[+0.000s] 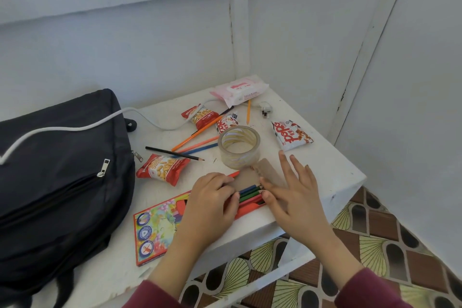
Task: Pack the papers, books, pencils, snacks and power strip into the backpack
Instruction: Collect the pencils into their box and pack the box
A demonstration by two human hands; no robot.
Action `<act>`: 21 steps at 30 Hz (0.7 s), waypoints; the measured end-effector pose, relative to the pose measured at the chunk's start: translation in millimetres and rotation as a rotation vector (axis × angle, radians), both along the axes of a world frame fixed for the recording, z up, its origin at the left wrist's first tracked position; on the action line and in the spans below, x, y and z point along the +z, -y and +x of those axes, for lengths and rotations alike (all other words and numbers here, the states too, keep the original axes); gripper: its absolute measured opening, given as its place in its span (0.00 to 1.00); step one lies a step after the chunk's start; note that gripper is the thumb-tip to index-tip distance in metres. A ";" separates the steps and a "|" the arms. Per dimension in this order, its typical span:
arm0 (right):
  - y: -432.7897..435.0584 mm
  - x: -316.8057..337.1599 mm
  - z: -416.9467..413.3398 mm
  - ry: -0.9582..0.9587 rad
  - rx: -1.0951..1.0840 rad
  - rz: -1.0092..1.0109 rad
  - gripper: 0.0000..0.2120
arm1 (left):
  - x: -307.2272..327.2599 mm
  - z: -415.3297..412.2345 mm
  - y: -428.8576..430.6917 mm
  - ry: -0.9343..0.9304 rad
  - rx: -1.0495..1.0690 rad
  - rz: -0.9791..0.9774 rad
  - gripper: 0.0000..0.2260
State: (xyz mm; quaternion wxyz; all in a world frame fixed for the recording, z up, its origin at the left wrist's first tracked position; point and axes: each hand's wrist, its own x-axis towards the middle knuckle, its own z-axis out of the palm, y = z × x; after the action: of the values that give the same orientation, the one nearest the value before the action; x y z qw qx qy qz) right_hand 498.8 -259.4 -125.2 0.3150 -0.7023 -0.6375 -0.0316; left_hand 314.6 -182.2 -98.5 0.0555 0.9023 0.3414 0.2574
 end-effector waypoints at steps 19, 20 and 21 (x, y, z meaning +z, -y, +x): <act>-148.7 82.8 42.2 0.092 0.084 -0.221 0.23 | 40.0 -34.5 -89.7 -0.209 0.223 -0.065 0.13; -153.7 81.6 42.4 0.109 0.093 -0.240 0.24 | 38.6 -35.2 -91.9 -0.216 0.215 -0.067 0.13; -157.5 79.8 42.4 0.119 0.097 -0.245 0.24 | 37.2 -35.6 -92.9 -0.216 0.210 -0.065 0.12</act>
State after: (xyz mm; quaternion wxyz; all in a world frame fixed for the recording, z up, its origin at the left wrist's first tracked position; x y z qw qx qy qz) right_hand 541.2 -101.9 -45.4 0.1898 -0.7009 -0.6873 0.0198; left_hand 279.0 -89.3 -61.3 0.0203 0.8816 0.4462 0.1522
